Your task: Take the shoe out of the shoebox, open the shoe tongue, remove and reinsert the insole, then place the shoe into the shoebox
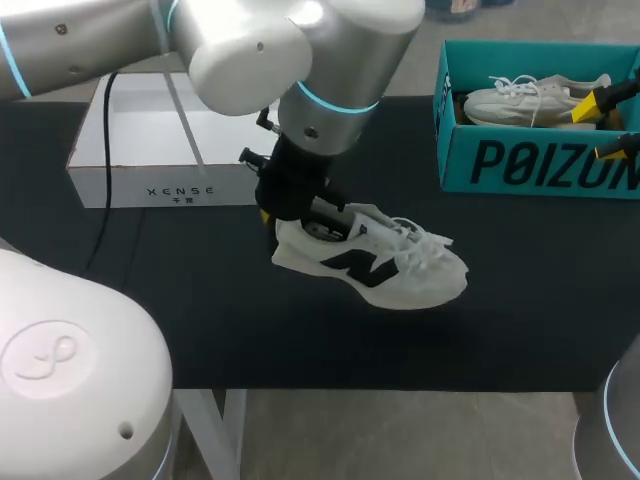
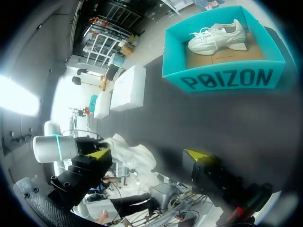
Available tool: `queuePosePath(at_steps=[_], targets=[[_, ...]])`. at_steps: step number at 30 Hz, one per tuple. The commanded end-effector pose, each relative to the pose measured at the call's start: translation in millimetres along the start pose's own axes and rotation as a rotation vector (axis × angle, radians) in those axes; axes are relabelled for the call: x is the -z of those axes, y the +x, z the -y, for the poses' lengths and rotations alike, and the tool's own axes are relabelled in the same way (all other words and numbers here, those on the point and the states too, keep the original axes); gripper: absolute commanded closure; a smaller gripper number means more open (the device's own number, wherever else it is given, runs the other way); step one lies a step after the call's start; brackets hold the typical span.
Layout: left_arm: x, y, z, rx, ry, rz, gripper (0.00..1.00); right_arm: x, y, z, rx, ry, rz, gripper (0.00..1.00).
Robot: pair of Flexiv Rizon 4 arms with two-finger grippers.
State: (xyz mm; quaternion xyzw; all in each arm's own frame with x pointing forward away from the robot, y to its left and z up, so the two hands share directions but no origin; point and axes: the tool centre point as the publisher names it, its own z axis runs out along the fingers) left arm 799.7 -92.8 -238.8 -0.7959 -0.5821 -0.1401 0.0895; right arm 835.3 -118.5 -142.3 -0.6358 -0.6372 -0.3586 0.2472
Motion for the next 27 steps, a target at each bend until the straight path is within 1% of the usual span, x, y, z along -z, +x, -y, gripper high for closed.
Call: queuePosePath(at_steps=[1,5,7,11,12,13,19,20,23,24,27], targets=[[-6.2,38.5,-0.9,0.007,-0.017,0.084,1.00,-0.2,-0.1,0.8,-0.001,-0.001,0.003,0.00],[-13.7,77.0,-15.1,0.005,-0.022,0.132,1.00,-0.2,-0.1,0.8,-0.001,-0.001,0.003,0.00],[-17.1,97.0,-23.7,0.020,-0.016,0.119,1.00,-0.2,-0.1,0.8,-0.001,-0.001,0.003,0.00],[-28.2,136.9,-46.3,0.034,0.006,0.156,1.00,-0.2,-0.1,0.8,-0.001,-0.001,0.003,0.00],[-31.4,147.3,-52.2,0.039,0.009,0.196,1.00,-0.2,-0.1,0.8,-0.001,-0.001,0.003,0.00],[-34.7,158.7,-59.2,0.049,0.018,0.194,1.00,-0.2,-0.1,0.8,-0.001,-0.001,0.003,0.00],[-40.7,198.5,-82.5,0.085,0.033,0.220,1.00,-0.2,-0.1,0.8,-0.001,-0.001,0.003,0.00],[-43.1,209.7,-87.9,0.088,0.035,0.237,1.00,-0.2,-0.1,0.8,-0.001,-0.001,0.003,0.00],[-46.2,228.6,-96.7,0.094,0.041,0.232,1.00,-0.2,-0.1,0.8,-0.001,-0.001,0.003,0.00],[-46.8,235.7,-99.6,0.096,0.038,0.260,1.00,-0.2,-0.1,0.8,-0.001,-0.001,0.003,0.00],[-46.5,256.2,-107.7,0.116,0.044,0.263,1.00,-0.2,-0.1,0.8,-0.001,-0.001,0.003,0.00]])
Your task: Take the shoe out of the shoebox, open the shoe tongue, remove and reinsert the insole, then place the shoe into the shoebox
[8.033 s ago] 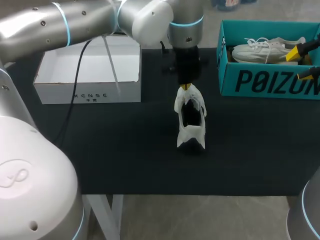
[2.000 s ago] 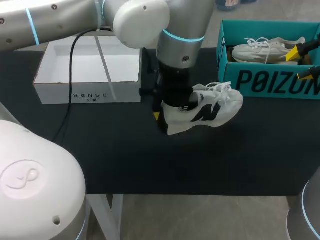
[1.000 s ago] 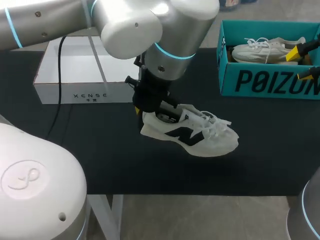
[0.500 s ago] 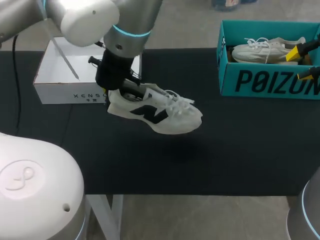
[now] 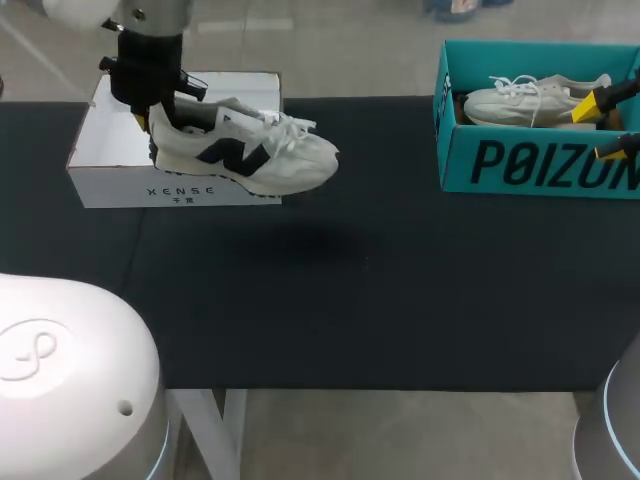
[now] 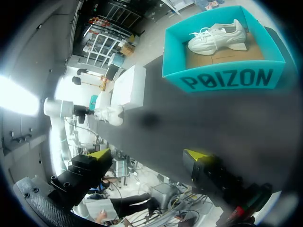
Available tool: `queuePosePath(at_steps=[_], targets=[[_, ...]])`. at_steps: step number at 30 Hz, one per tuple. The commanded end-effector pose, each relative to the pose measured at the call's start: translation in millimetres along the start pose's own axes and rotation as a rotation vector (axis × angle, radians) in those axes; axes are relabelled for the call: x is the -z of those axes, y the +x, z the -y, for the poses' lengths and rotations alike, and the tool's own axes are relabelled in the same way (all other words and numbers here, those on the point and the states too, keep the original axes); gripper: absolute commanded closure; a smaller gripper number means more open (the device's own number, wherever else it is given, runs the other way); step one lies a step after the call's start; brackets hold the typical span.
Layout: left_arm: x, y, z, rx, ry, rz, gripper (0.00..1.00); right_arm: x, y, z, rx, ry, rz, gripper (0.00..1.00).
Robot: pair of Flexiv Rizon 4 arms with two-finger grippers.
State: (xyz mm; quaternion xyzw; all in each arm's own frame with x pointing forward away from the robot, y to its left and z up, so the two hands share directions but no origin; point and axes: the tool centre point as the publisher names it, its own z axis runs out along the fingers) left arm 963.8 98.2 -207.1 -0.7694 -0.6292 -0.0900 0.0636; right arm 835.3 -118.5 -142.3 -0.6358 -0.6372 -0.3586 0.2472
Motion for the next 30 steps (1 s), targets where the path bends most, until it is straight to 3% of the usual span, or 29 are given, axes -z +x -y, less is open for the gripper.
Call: queuePosePath(at_steps=[1,9,13,30], targets=[[5.4,30.1,-14.4,0.019,0.019,0.144,1.00,-0.2,0.0,0.8,-0.001,-0.001,0.003,0.00],[7.6,71.5,-40.1,0.007,0.022,0.143,1.00,-0.2,0.0,0.8,-0.001,-0.001,0.003,0.00],[3.2,87.9,-51.2,-0.044,0.072,0.164,1.00,-0.2,0.0,0.8,-0.001,-0.001,0.003,0.00],[3.2,87.9,-51.2,-0.044,0.072,0.164,1.00,-0.2,0.0,0.8,-0.001,-0.001,0.003,0.00]])
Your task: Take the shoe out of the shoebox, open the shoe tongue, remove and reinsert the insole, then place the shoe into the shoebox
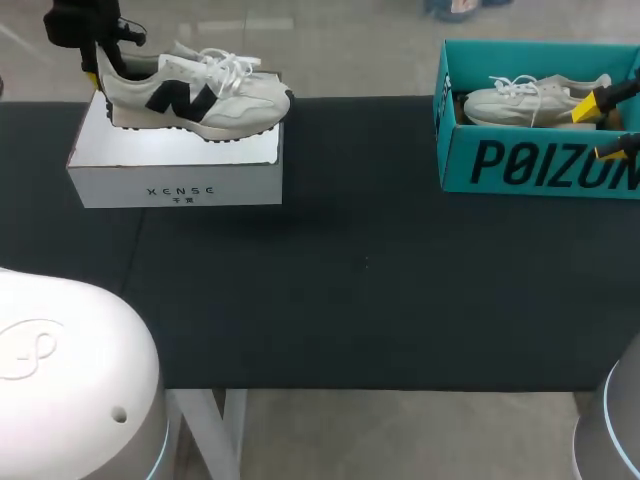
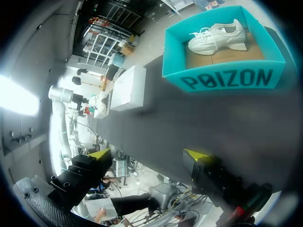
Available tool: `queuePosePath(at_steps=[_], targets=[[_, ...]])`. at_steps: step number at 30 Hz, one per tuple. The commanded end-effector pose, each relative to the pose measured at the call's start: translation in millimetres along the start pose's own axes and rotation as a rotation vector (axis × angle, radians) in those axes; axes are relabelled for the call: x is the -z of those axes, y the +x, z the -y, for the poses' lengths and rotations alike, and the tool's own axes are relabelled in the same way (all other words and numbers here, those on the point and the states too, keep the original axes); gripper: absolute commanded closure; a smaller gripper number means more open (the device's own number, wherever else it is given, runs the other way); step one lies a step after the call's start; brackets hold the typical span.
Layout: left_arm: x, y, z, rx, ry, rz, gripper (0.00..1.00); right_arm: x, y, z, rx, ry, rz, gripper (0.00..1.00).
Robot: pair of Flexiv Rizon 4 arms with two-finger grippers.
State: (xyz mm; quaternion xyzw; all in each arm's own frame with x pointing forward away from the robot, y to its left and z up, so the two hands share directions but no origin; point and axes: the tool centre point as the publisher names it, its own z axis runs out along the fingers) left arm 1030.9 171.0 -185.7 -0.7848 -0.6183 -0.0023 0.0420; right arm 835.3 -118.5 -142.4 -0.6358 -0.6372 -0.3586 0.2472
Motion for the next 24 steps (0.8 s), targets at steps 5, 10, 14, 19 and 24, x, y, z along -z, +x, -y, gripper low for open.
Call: queuePosePath(at_steps=[5,10,14,19,24], targets=[[-6.5,3.0,9.7,0.013,-0.013,-0.063,1.00,-0.2,0.0,0.8,-0.001,-0.001,0.003,0.00],[-10.7,23.5,0.3,0.037,-0.060,-0.055,1.00,-0.2,0.0,0.8,-0.001,-0.001,0.003,0.00],[-26.4,45.0,-15.9,0.072,-0.034,-0.069,1.00,-0.2,0.0,0.8,-0.001,-0.001,0.003,0.00],[-40.0,75.3,-35.0,0.136,-0.052,-0.097,1.00,-0.2,0.0,0.8,-0.001,-0.001,0.003,0.00],[-51.7,94.2,-54.6,0.194,-0.069,-0.106,1.00,-0.2,0.0,0.8,-0.001,-0.001,0.003,0.00]])
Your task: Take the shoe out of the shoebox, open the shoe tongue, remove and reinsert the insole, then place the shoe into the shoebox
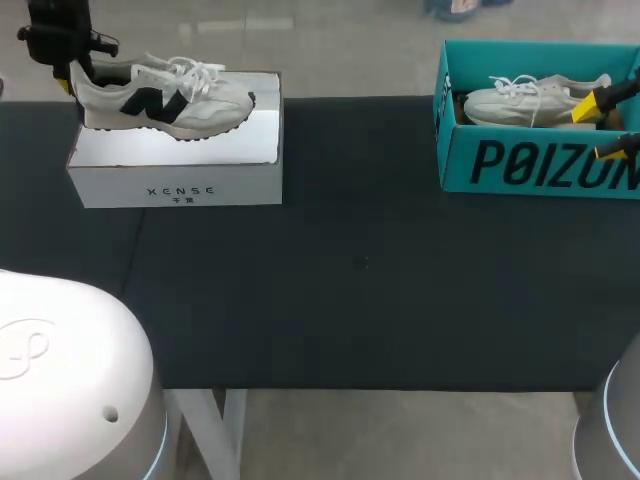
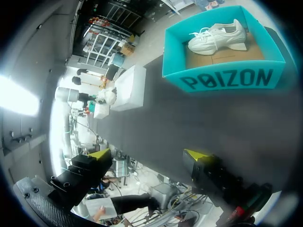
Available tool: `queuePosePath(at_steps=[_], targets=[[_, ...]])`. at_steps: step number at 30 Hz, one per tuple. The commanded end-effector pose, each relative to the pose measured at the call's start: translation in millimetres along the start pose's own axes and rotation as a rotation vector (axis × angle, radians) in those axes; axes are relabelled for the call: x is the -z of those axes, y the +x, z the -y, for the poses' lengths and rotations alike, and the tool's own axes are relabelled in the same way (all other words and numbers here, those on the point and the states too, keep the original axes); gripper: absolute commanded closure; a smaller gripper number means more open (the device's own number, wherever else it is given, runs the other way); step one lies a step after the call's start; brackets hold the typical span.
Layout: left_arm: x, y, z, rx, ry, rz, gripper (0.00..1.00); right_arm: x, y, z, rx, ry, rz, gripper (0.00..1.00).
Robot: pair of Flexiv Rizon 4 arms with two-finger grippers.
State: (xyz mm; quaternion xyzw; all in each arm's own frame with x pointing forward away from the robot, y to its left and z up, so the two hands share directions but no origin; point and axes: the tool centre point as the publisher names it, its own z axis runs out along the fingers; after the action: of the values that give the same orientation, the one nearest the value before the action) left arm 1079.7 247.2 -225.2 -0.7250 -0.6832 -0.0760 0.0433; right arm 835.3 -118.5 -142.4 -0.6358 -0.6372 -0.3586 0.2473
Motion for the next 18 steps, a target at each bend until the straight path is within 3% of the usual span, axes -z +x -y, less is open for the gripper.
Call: queuePosePath(at_steps=[1,9,18], targets=[[-16.3,6.1,-26.6,0.009,0.021,0.013,1.00,-0.2,0.0,0.8,-0.001,-0.001,0.003,0.00],[-55.8,2.9,-41.6,0.031,0.017,0.000,1.00,-0.2,0.0,0.8,-0.001,-0.001,0.003,0.00],[-93.9,-9.8,-28.1,0.004,0.028,0.035,1.00,-0.2,0.0,0.8,-0.001,-0.001,0.003,0.00]])
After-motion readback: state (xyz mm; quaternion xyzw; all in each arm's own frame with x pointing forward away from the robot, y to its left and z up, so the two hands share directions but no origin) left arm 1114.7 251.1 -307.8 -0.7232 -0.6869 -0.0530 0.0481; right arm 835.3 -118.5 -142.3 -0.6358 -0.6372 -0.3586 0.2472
